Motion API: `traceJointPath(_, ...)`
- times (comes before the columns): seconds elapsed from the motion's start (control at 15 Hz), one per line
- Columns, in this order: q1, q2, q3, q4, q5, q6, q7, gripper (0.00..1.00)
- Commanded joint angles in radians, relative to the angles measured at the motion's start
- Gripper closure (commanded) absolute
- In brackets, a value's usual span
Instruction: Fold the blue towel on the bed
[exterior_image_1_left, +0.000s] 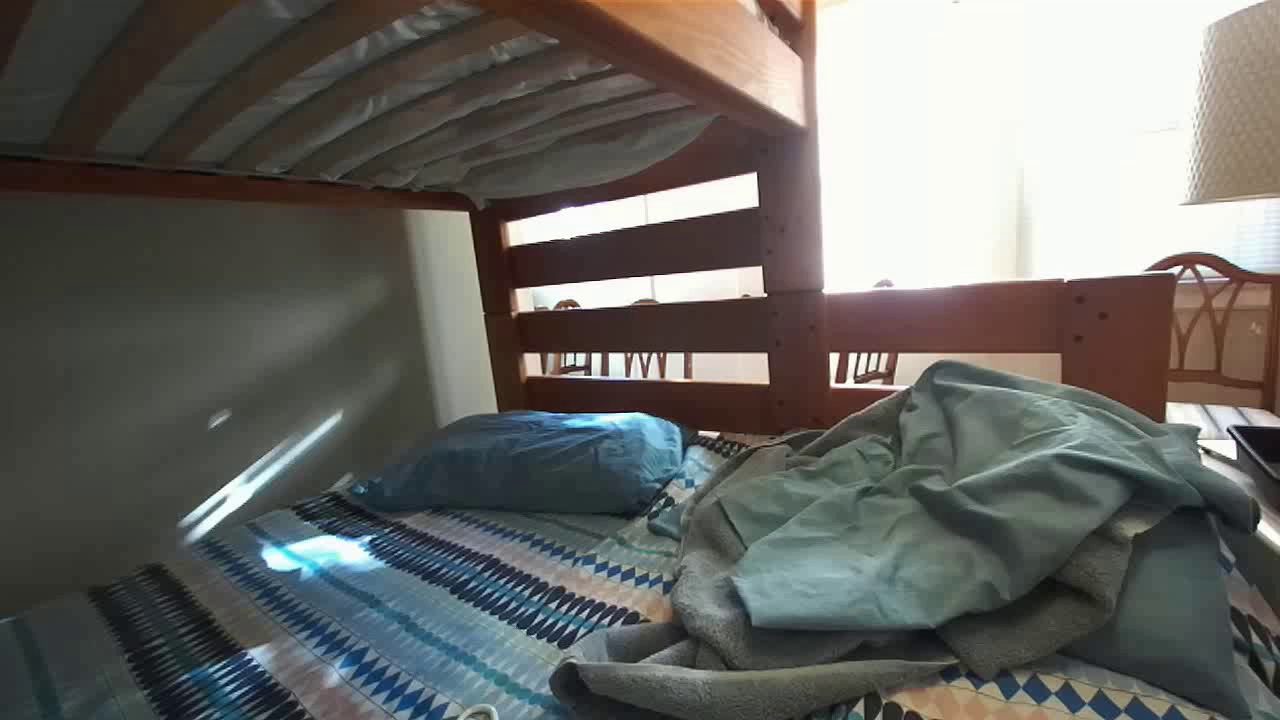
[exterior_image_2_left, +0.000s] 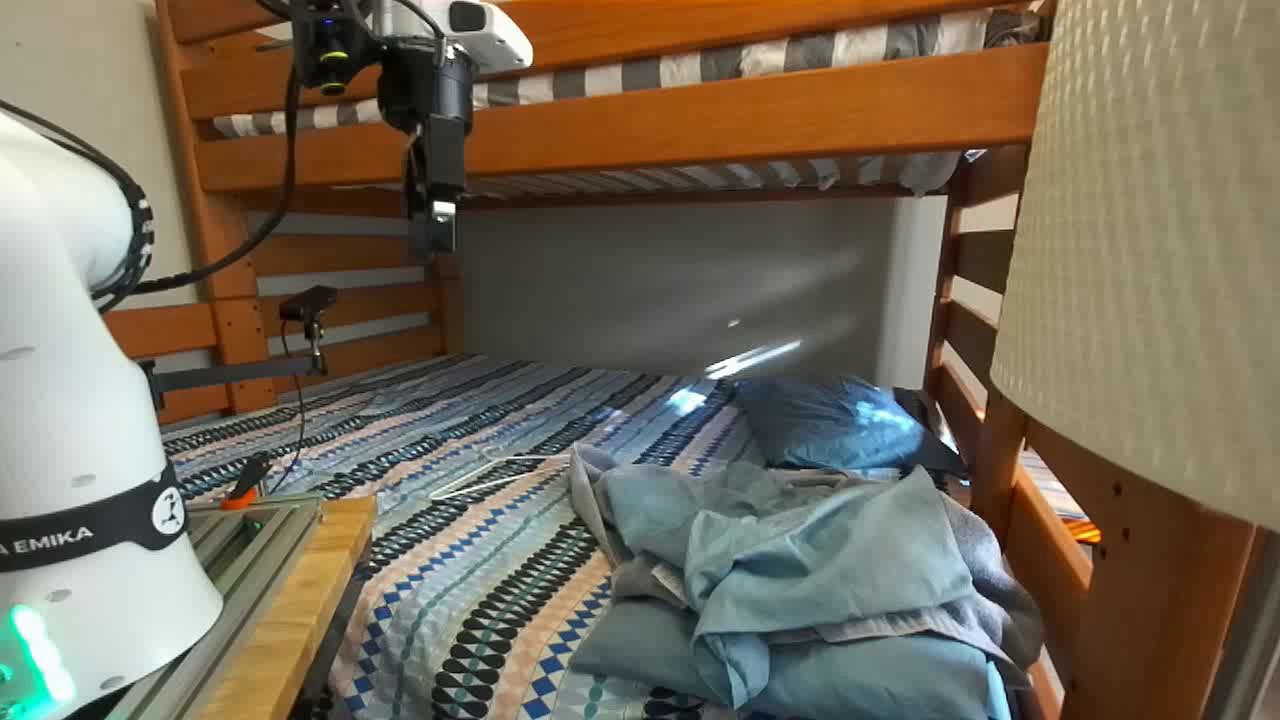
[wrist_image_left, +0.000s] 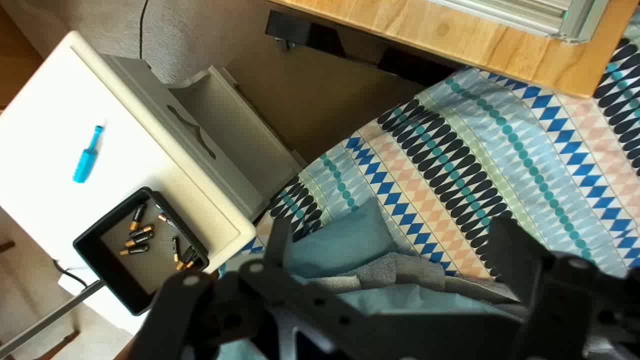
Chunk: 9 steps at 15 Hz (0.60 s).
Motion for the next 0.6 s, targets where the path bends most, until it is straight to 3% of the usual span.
traceJointPath(0.0,0.003,0.001,-0.002,0.002,-0.002,-0.002,0.002,0.0)
traceJointPath(0.53,-0.002,0.001,0.005,-0.003,-0.007,0.009,0.016,0.0)
